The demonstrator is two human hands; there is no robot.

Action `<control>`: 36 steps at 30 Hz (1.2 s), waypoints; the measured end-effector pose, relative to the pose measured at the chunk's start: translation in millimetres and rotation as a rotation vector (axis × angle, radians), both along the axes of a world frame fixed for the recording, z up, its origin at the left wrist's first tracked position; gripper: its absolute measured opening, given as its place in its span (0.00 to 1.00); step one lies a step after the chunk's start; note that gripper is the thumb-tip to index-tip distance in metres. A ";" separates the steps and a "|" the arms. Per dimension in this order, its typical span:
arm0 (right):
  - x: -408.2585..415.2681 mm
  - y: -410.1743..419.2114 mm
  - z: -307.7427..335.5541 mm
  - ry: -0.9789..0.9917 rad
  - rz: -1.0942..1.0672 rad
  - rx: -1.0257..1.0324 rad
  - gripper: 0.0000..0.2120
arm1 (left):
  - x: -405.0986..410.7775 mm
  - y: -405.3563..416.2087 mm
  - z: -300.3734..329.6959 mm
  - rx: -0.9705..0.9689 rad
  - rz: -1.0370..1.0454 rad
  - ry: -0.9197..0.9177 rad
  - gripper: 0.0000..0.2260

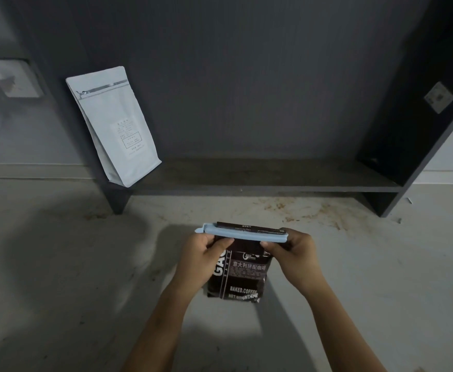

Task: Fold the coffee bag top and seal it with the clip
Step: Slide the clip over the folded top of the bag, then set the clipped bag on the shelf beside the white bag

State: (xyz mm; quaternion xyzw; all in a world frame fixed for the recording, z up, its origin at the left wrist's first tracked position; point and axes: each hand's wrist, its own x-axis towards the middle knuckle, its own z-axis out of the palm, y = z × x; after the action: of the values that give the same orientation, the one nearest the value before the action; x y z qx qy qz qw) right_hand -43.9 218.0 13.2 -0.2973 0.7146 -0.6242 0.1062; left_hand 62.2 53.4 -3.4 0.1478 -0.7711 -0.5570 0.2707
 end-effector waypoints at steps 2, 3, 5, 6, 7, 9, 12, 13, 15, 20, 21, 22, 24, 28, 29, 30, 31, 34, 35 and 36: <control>0.2 -3.1 -2.3 -0.002 0.007 0.002 0.16 | -0.1 -1.3 -0.1 -0.016 0.020 -0.005 0.16; 0.1 -5.3 -3.6 -0.014 0.016 0.022 0.14 | 0.3 -1.7 -1.4 0.003 0.025 -0.015 0.15; -0.9 -9.6 -9.7 -0.048 0.076 0.098 0.14 | 2.8 -6.5 -6.4 0.126 0.013 -0.060 0.09; -1.5 -10.2 -14.3 -0.043 0.116 0.168 0.16 | 5.0 -10.0 -9.4 0.194 -0.026 -0.120 0.08; -1.9 -10.9 -18.8 -0.029 0.160 0.249 0.20 | 7.6 -14.1 -11.7 0.229 -0.083 -0.203 0.12; -1.1 -12.0 -29.0 -0.055 0.215 0.352 0.27 | 12.7 -19.9 -17.2 0.229 -0.202 -0.356 0.22; 0.5 -14.1 -43.2 -0.109 0.229 0.385 0.34 | 17.2 -23.3 -23.4 0.206 -0.245 -0.420 0.34; 1.1 -15.4 -46.1 -0.110 0.244 0.401 0.36 | 18.1 -24.0 -24.0 0.175 -0.250 -0.433 0.37; 1.4 -18.8 -49.9 -0.116 0.266 0.413 0.39 | 16.6 -26.4 -25.5 0.144 -0.258 -0.441 0.38; -4.1 -32.7 -45.5 -0.110 0.213 0.408 0.39 | 12.4 -34.7 -23.6 0.165 -0.168 -0.371 0.34; -6.2 -35.0 -41.3 -0.103 0.221 0.394 0.38 | 13.3 -35.9 -22.5 0.174 -0.144 -0.347 0.34; -8.8 -40.9 -35.2 -0.094 0.240 0.375 0.38 | 14.5 -40.5 -20.0 0.172 -0.111 -0.321 0.34; -14.8 -54.0 -19.0 -0.066 0.294 0.338 0.38 | 16.3 -50.5 -12.1 0.137 -0.030 -0.260 0.33; -29.8 -93.5 17.4 -0.006 0.386 0.250 0.37 | 14.0 -75.6 21.2 0.015 0.148 -0.136 0.32; -33.7 -103.5 24.9 0.009 0.396 0.232 0.37 | 12.1 -81.9 30.3 -0.024 0.187 -0.113 0.31; -37.3 -113.5 31.5 0.027 0.401 0.215 0.37 | 9.9 -88.0 39.1 -0.046 0.229 -0.092 0.30; -40.1 -124.9 37.9 0.042 0.404 0.190 0.36 | 7.1 -95.3 47.9 -0.052 0.278 -0.072 0.29; -43.5 -155.7 46.6 0.100 0.309 0.101 0.34 | -7.3 -112.6 63.7 -0.023 0.421 -0.016 0.26; -42.1 -164.1 46.8 0.135 0.254 0.070 0.34 | -12.6 -117.1 65.4 -0.003 0.473 0.003 0.25; -41.3 -174.2 47.0 0.182 0.197 0.045 0.34 | -19.2 -123.4 67.1 0.025 0.525 0.026 0.23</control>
State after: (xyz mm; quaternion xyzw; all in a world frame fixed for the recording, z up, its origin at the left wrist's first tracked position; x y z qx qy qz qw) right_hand -85.2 43.9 60.2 -0.4189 0.7024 -0.5651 0.1082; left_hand 43.0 -70.0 63.6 0.3390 -0.6958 -0.4790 0.4142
